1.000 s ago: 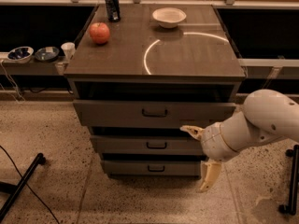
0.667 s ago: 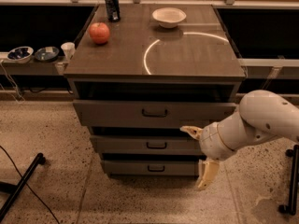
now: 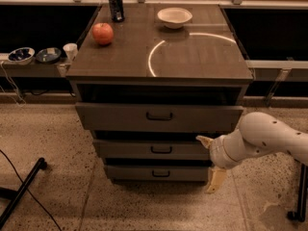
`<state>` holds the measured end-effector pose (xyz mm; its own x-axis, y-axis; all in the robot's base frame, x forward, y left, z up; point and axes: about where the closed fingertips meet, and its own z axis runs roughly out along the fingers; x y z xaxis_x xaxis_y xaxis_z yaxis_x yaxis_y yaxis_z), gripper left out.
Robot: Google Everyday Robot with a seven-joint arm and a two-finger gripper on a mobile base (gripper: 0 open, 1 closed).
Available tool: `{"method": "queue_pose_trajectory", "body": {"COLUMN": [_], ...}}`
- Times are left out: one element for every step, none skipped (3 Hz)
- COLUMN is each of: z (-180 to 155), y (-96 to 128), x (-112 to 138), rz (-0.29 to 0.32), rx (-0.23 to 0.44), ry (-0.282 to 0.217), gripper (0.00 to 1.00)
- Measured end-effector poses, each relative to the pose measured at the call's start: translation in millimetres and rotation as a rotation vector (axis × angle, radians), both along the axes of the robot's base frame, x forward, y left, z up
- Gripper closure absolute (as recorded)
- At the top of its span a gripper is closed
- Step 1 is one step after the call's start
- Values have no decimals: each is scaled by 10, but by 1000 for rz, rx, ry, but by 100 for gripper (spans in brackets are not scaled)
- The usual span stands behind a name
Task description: Open middle drawer
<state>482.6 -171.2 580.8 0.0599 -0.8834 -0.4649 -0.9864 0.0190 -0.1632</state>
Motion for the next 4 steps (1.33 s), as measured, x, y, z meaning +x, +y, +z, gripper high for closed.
{"method": "queue_pose_trajectory", "body": {"z": [-1, -287, -516, -656], "y": [0, 52, 32, 5], "x": [0, 63, 208, 369], "rz": [0, 73, 136, 172], "rx": [0, -2, -10, 17], "ry": [0, 24, -40, -119], "gripper": [0, 0, 0, 0]}}
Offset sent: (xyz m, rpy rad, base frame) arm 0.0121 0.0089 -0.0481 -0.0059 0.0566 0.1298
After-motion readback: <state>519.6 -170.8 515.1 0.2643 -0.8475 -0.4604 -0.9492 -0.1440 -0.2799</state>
